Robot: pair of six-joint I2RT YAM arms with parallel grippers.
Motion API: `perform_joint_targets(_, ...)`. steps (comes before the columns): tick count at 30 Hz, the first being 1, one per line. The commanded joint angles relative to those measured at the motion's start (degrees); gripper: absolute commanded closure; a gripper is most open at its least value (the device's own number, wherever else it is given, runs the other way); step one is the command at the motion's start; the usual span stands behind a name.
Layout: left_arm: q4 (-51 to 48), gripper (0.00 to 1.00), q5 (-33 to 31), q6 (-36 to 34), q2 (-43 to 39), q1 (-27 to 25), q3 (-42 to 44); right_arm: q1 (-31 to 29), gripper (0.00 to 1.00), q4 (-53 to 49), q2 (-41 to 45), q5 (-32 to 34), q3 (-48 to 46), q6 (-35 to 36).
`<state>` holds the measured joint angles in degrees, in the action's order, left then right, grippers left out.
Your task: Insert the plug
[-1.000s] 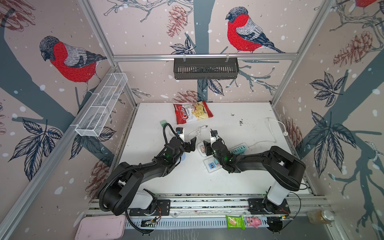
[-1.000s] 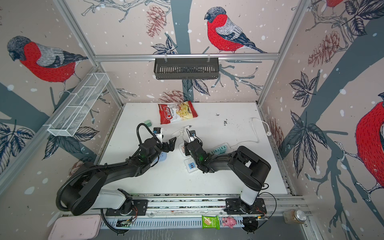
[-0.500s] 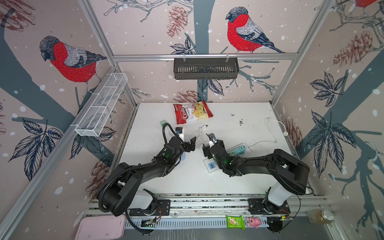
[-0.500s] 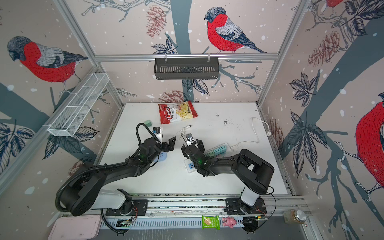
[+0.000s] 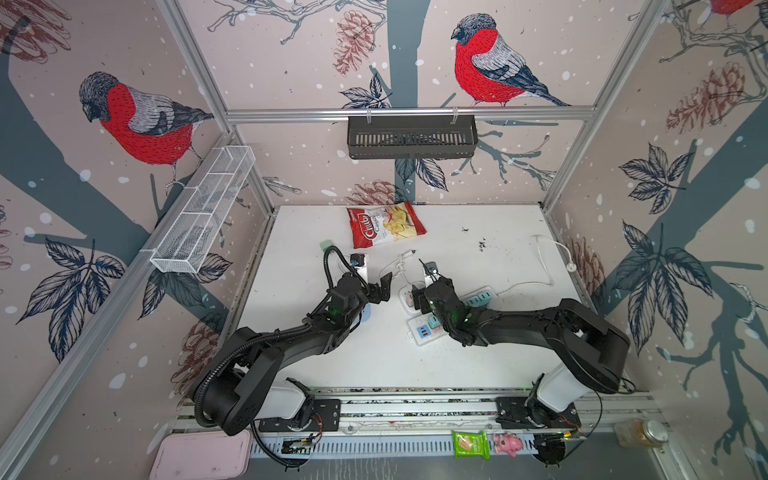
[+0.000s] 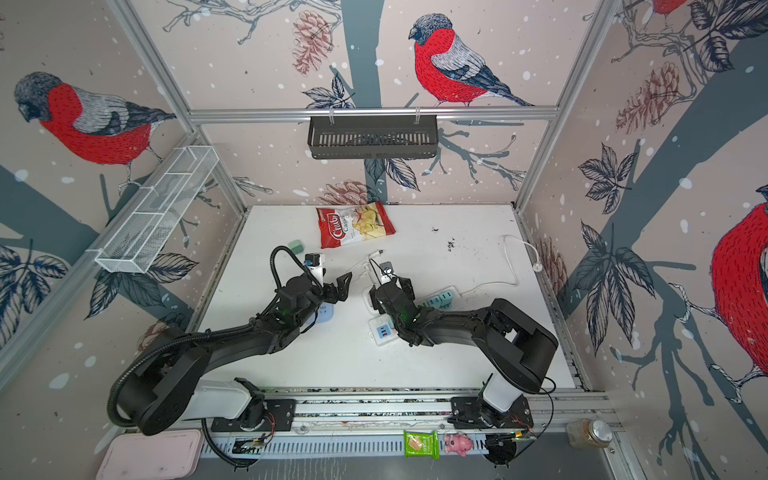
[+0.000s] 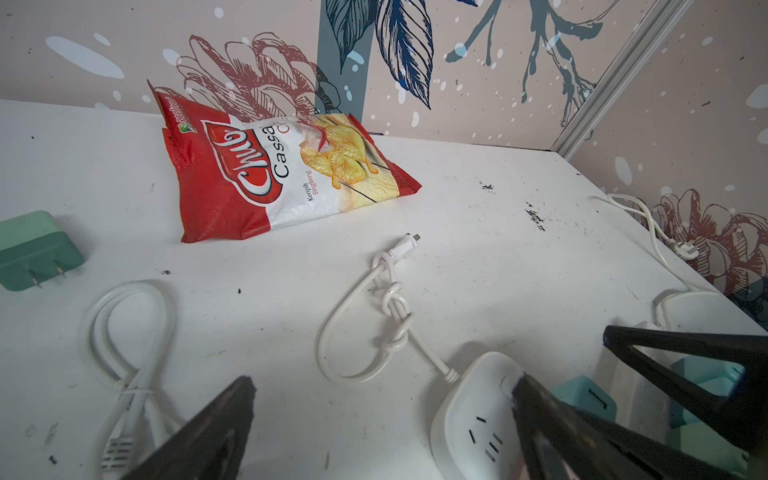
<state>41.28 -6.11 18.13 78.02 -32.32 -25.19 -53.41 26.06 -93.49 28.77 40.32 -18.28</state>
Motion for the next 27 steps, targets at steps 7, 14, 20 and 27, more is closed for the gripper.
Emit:
perform_joint_targets(7,1.57,0.04,0.38,0.42,-0.85,0.23,-0.04,-1.93,0.17,-8.49,-4.74,3.86,0.88,-5.75)
perform_joint_targets(14,1.74,0.03,1.47,0.86,-0.49,0.17,-0.32,-1.1,0.16,-9.64,-3.25,4.46,-1.54,-9.13)
perform_joint_targets(20,1.78,0.03,0.04,0.96,-1.69,0.19,0.24,-2.75,0.19,-9.38,-2.12,7.84,-2.11,-10.68)
perform_joint_targets(27,-2.69,0.03,-8.95,5.99,-4.08,0.85,-0.33,-3.54,0.14,-14.03,3.3,6.53,4.39,-7.4)
